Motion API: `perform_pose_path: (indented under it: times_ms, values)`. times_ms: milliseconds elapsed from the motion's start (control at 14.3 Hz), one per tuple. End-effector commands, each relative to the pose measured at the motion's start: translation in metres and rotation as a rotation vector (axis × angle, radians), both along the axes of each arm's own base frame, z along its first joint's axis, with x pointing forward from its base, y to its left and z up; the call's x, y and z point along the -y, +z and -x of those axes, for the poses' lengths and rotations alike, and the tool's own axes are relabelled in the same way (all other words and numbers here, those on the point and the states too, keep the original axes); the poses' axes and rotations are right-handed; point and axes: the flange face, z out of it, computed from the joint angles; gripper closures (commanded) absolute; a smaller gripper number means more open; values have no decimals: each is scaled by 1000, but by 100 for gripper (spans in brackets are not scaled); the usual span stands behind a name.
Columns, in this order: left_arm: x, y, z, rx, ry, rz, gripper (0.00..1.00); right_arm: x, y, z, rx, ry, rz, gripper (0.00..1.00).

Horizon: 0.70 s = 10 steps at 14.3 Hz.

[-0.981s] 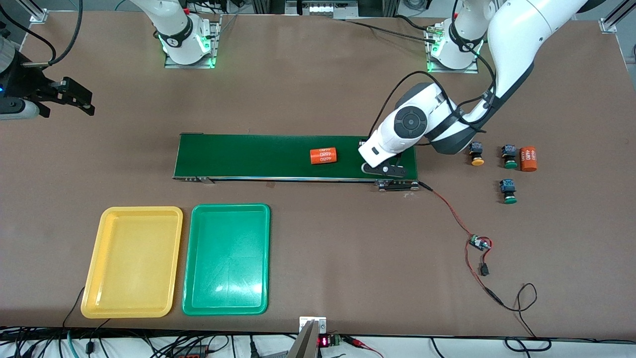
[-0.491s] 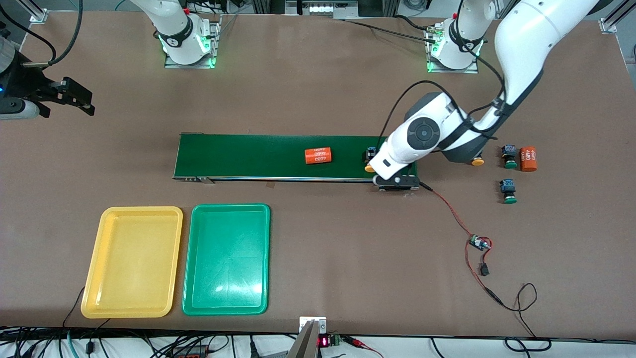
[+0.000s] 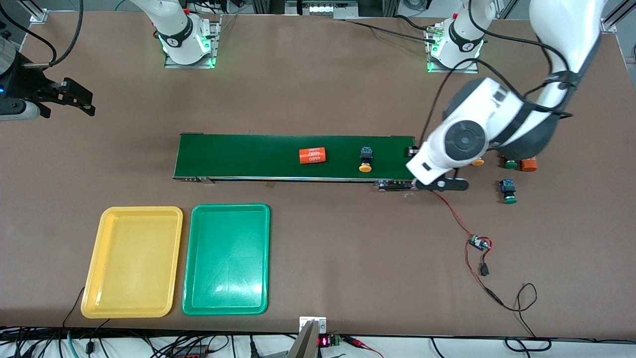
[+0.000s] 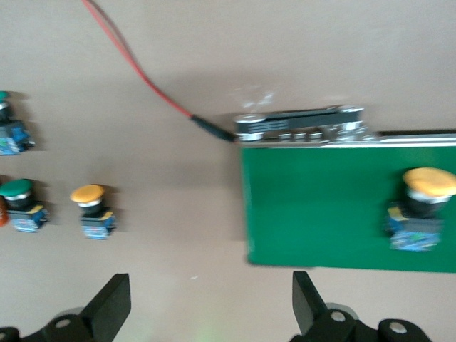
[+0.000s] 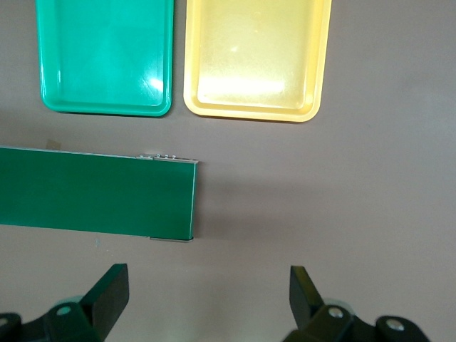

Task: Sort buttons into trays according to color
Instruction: 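Return the left gripper and grasp the second yellow-cap button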

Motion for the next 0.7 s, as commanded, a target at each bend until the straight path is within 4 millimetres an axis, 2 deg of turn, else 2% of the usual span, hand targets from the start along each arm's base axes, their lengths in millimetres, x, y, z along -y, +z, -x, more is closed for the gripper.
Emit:
perform_pose_path:
  times_ms: [0, 70, 210, 280, 350, 491, 631]
  values:
    - [-63, -22, 2, -65, -50, 5, 0, -2, -1, -1, 7, 4, 7, 0]
    - [-79, -32, 5, -80, -42, -17, 0, -4, -3, -1, 2, 7, 8, 0]
    - [-112, -55, 16, -116, -17, -49, 0, -22, -4, -1, 3, 44, 23, 0]
    - [-138, -74, 24, -121, 15, -41, 0, -26, -3, -1, 6, 52, 24, 0]
    - [-150, -92, 34, -108, 31, -24, 0, -28, -1, -1, 15, 56, 22, 0]
    - [-164, -113, 53, -60, 42, -14, 0, -27, -3, -1, 6, 52, 21, 0]
    - [-168, -118, 63, -40, 24, -40, 0, -23, -6, -2, -3, 46, 22, 0]
